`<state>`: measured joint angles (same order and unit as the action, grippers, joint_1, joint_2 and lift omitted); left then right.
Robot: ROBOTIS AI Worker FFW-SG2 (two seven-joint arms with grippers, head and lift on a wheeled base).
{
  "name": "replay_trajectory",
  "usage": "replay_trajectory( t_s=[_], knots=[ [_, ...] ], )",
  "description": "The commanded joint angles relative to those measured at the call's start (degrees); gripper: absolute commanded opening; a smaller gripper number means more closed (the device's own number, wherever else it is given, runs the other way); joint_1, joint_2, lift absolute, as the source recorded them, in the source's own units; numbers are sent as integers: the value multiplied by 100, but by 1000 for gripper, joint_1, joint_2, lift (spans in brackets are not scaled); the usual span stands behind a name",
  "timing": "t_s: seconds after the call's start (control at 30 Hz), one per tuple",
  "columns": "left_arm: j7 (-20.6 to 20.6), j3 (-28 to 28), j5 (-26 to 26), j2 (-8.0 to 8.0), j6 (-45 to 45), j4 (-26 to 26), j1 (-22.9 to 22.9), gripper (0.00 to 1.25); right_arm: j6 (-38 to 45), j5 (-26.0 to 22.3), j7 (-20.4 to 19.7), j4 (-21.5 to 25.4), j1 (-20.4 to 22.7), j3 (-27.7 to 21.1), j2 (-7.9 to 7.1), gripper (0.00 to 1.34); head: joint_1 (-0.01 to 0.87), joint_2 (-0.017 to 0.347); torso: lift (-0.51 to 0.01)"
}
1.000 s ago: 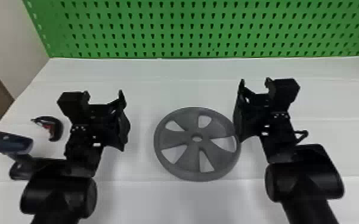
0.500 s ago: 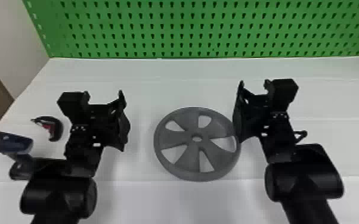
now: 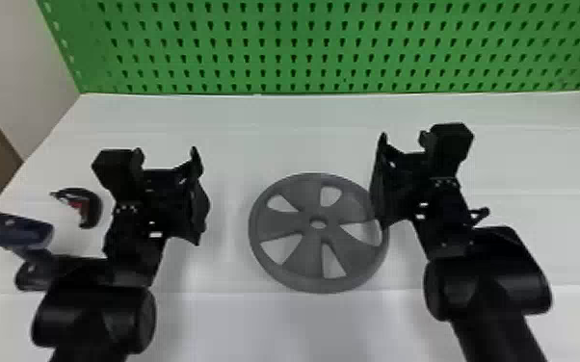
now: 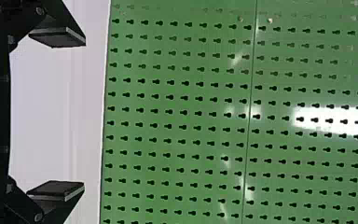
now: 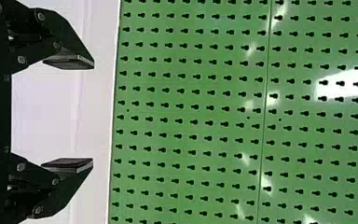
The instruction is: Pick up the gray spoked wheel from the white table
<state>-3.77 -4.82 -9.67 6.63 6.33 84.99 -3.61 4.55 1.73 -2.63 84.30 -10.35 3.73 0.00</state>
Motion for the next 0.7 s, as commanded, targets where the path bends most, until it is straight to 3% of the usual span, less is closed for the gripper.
replay_trajectory(
  t_s=[0.0, 0.3, 0.67],
  knots=[
    [-1, -2, 0, 5, 0, 0, 0, 1058, 626, 82, -1, 271, -73, 40, 0, 824, 770, 44, -98],
    [-1, 7, 0, 5, 0, 0, 0, 1058, 2076, -85, -19, 737, -433, 5, 5, 824, 770, 44, -98],
    [-1, -2, 0, 5, 0, 0, 9, 1058, 4379, -674, -194, 966, -1312, 57, -97, 825, 770, 44, -98]
  ],
)
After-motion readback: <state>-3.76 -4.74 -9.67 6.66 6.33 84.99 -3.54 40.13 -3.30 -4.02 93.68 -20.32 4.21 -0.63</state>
